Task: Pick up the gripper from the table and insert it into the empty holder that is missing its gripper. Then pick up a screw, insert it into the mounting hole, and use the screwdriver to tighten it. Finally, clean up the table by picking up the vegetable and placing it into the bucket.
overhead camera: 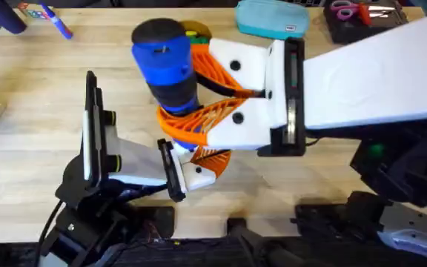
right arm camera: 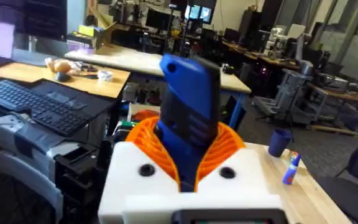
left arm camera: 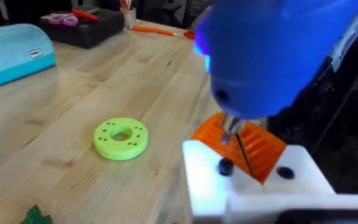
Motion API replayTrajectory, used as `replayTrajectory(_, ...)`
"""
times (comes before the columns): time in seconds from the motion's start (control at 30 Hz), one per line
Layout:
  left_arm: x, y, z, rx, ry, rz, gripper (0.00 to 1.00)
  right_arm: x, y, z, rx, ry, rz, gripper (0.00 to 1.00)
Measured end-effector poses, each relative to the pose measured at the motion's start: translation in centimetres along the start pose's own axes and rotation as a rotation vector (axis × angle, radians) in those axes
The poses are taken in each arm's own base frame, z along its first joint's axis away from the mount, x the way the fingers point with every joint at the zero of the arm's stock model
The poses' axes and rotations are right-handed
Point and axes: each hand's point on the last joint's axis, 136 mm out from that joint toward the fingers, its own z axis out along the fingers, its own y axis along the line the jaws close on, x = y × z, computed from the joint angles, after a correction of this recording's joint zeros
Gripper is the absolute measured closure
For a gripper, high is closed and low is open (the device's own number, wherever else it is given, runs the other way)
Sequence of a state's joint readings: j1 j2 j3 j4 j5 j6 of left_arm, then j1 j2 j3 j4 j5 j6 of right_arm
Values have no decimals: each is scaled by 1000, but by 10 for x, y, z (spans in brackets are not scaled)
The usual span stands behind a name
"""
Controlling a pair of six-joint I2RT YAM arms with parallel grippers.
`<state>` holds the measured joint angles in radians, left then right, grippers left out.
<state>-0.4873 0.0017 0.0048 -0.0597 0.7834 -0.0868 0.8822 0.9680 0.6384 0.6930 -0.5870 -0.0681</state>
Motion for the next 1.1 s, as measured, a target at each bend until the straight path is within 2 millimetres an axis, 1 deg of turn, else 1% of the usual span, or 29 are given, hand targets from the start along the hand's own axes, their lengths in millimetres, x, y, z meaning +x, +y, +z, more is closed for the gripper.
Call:
replayTrajectory(0.13, 0, 0, 0, 0, 0, 0, 995, 5, -7, 0, 41, 19, 47, 916)
replayTrajectory(0.5, 0, 0, 0, 0, 0, 0, 995, 7, -22, -1, 128, 22, 138, 916)
replayTrajectory(0.73, 0, 0, 0, 0, 0, 0, 995, 10, -25, -1, 146, 28, 170, 916)
replayTrajectory(0.93, 0, 0, 0, 0, 0, 0, 995, 22, -27, 2, 148, 52, 206, 916)
replayTrajectory(1.1, 0, 0, 0, 0, 0, 0, 995, 22, -27, 2, 150, 52, 207, 916)
